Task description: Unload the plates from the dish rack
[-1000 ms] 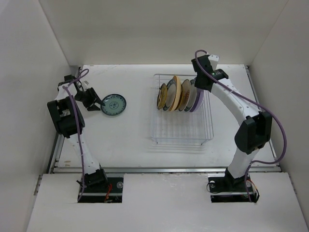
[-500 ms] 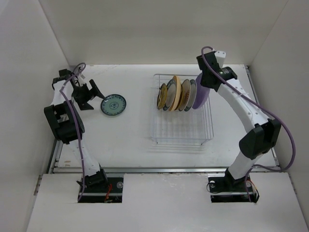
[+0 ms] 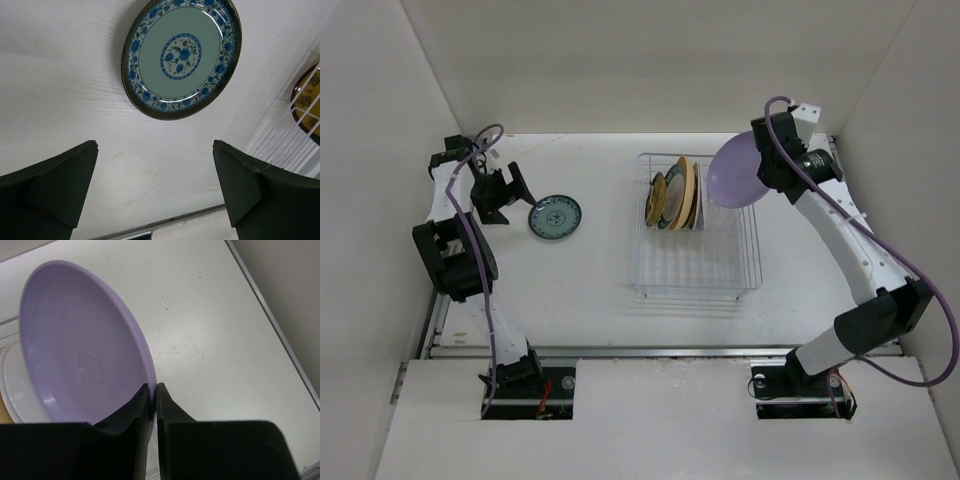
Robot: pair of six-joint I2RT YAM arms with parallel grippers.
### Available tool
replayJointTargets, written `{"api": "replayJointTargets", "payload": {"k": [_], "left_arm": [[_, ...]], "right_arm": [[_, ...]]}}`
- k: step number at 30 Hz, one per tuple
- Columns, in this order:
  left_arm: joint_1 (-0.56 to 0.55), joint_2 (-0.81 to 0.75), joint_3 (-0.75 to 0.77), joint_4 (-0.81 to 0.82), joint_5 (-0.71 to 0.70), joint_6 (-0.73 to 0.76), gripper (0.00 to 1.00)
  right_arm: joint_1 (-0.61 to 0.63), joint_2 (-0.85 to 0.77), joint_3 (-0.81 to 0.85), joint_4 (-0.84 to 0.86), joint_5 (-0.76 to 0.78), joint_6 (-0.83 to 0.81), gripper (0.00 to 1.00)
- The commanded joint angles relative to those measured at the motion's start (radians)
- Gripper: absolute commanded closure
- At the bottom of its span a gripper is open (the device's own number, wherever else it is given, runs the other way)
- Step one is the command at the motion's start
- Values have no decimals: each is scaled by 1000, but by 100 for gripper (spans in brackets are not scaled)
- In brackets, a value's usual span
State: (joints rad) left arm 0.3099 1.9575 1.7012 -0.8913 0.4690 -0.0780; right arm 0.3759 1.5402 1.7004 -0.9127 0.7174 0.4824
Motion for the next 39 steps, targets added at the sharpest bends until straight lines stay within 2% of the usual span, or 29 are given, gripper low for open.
{"api": "replayJointTargets", "payload": {"k": [1,6,10,16,23,28,29,32,33,34,36,37,39], "left_arm": [[-5,-112,51,-77,-44,67,0],[-5,-206,11,-89,-125,152,0],[-5,-226,2,-89,-136,181,0],[24,-244,2,-69,-147,156,0],[24,-235,26,-90,-124,156,0],[24,-235,54,-101,-124,156,0],[24,-235,63,-113,-124,156,0],[24,-258,63,-113,-139,156,0],[24,-258,63,-113,-156,156,0],[24,-272,63,-113,-180,146,0],[24,-282,83,-124,-280,132,0],[24,-282,92,-133,-309,132,0],[52,-282,129,-176,-352,122,0]], "right_arm": [[12,-72,-28,78,-16,4,100],[12,-83,-28,89,-13,4,100],[12,-94,-28,98,5,4,100],[12,-84,37,94,-19,4,100],[21,-106,21,104,-6,-5,100],[32,-169,42,94,-10,-19,100],[47,-184,42,119,-44,-37,100],[106,-239,-10,256,-298,-62,100],[151,-239,-31,297,-455,-62,100],[179,-221,-66,370,-529,-62,100],[248,-163,-77,412,-636,-62,100],[323,-123,-68,413,-691,-82,100],[421,16,-44,396,-716,-139,100]]}}
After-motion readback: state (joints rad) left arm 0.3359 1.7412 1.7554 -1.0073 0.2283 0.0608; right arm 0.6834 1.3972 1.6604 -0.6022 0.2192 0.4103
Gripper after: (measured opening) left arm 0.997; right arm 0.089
